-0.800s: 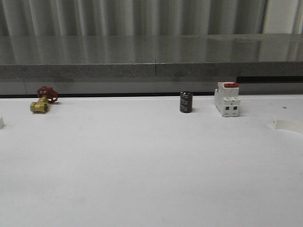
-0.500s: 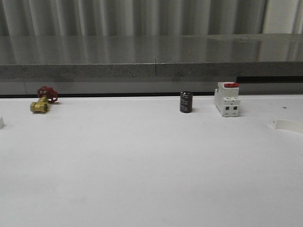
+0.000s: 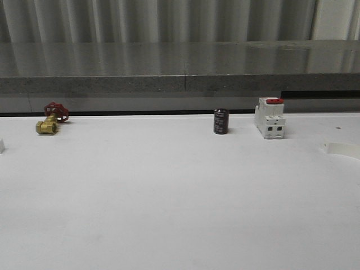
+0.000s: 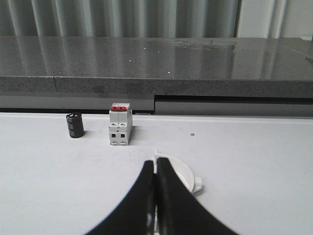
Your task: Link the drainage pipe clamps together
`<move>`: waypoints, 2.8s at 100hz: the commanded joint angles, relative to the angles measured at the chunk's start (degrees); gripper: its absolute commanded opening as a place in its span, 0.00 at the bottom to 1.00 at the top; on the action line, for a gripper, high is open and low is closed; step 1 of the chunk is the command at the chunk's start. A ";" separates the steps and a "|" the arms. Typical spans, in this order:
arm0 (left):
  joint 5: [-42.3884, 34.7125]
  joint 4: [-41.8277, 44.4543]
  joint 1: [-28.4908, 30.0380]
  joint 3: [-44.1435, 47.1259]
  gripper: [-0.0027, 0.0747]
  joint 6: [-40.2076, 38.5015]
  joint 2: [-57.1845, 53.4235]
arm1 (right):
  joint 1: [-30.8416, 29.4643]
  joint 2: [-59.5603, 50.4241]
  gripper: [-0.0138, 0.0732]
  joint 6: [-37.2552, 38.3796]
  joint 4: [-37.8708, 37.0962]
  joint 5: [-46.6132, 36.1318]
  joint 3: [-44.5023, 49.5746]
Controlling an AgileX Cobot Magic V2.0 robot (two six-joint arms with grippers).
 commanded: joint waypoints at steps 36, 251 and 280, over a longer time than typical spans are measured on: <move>17.05 0.93 -0.08 -19.18 0.01 -0.17 9.60 | -0.20 -1.19 0.08 -0.46 -0.15 -4.52 -0.88; 30.43 0.15 8.12 -72.89 0.56 -10.26 109.91 | -0.20 -1.19 0.08 -0.46 -0.15 -4.52 -0.88; 29.04 1.04 8.12 -72.89 0.37 -10.26 110.07 | -0.20 -1.19 0.08 -0.46 -0.15 -4.52 -0.88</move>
